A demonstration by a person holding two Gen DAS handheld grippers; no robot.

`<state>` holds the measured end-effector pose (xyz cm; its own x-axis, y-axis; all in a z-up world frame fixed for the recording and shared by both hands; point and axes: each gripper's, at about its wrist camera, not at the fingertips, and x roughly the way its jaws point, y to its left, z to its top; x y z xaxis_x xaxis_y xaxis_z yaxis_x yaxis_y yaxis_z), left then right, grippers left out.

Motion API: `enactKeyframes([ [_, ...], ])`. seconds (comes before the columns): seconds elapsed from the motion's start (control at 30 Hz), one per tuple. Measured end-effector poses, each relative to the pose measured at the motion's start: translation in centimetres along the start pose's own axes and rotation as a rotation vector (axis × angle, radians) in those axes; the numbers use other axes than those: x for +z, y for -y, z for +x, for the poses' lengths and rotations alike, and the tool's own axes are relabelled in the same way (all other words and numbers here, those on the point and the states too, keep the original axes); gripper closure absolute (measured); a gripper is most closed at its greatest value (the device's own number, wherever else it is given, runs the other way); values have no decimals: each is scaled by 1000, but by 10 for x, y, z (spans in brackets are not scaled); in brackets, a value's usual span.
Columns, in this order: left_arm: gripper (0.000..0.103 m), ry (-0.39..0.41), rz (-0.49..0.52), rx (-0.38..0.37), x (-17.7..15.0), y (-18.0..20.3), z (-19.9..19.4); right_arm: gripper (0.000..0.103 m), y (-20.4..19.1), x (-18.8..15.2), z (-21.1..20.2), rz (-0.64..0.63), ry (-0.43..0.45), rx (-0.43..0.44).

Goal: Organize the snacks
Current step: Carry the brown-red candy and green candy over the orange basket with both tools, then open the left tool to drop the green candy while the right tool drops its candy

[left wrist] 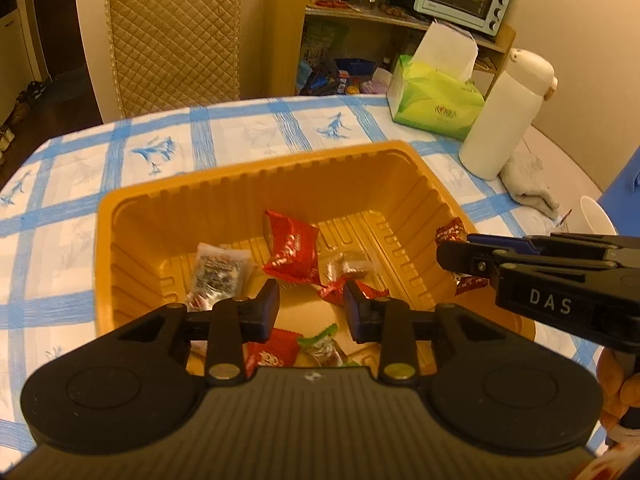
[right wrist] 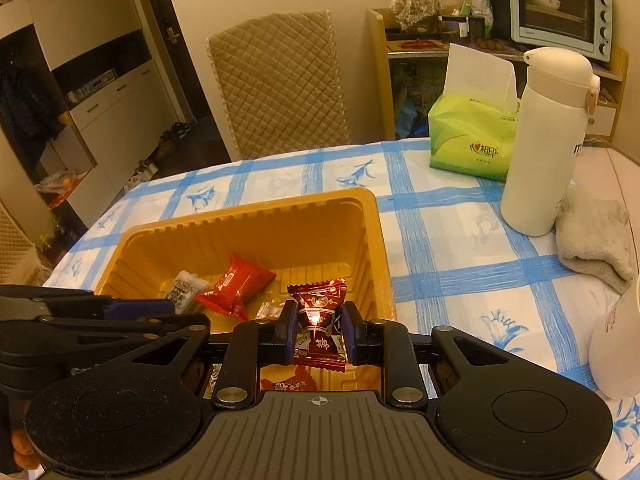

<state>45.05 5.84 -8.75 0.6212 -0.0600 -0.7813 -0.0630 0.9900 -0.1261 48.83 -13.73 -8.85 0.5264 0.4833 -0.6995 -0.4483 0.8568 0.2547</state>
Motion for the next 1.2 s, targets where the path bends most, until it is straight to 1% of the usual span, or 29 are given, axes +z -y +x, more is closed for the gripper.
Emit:
enactKeyframes([
  [0.17,68,20,-5,16,4,-6,-7,79,0,2,2,-4,4,-3],
  [0.43,65,29,-10,34,6,-12,-12,79,1,4,6,-1,-3,-3],
  [0.53,61,32,-14,38,5,-14,-14,79,0,4,4,-2,3,-8],
  [0.63,56,37,-12,43,4,-14,-17,79,1,5,1,15,9,14],
  [0.7,49,42,-12,46,3,-14,-20,75,-1,6,-2,19,18,16],
  [0.73,48,46,-12,49,2,-14,-22,65,-1,6,-4,18,24,17],
  [0.77,44,49,-13,49,2,-14,-24,52,-2,6,-6,21,33,19],
  [0.8,41,53,-13,48,2,-14,-26,46,-2,6,-9,25,47,18],
  [0.83,39,57,-13,48,1,-14,-28,40,-3,6,-13,29,62,17],
  [0.9,36,64,-11,51,0,-14,-32,39,-5,7,-18,28,75,23],
  [0.97,30,69,-8,52,0,-14,-38,38,-7,8,-23,29,83,28],
  [1.03,29,81,-7,53,-2,-13,-45,37,-8,8,-29,29,95,34],
  [1.13,22,95,-8,55,-3,-13,-57,31,-11,7,-40,29,113,35],
  [1.2,21,104,-7,54,-5,-13,-64,29,-13,5,-48,33,128,37],
])
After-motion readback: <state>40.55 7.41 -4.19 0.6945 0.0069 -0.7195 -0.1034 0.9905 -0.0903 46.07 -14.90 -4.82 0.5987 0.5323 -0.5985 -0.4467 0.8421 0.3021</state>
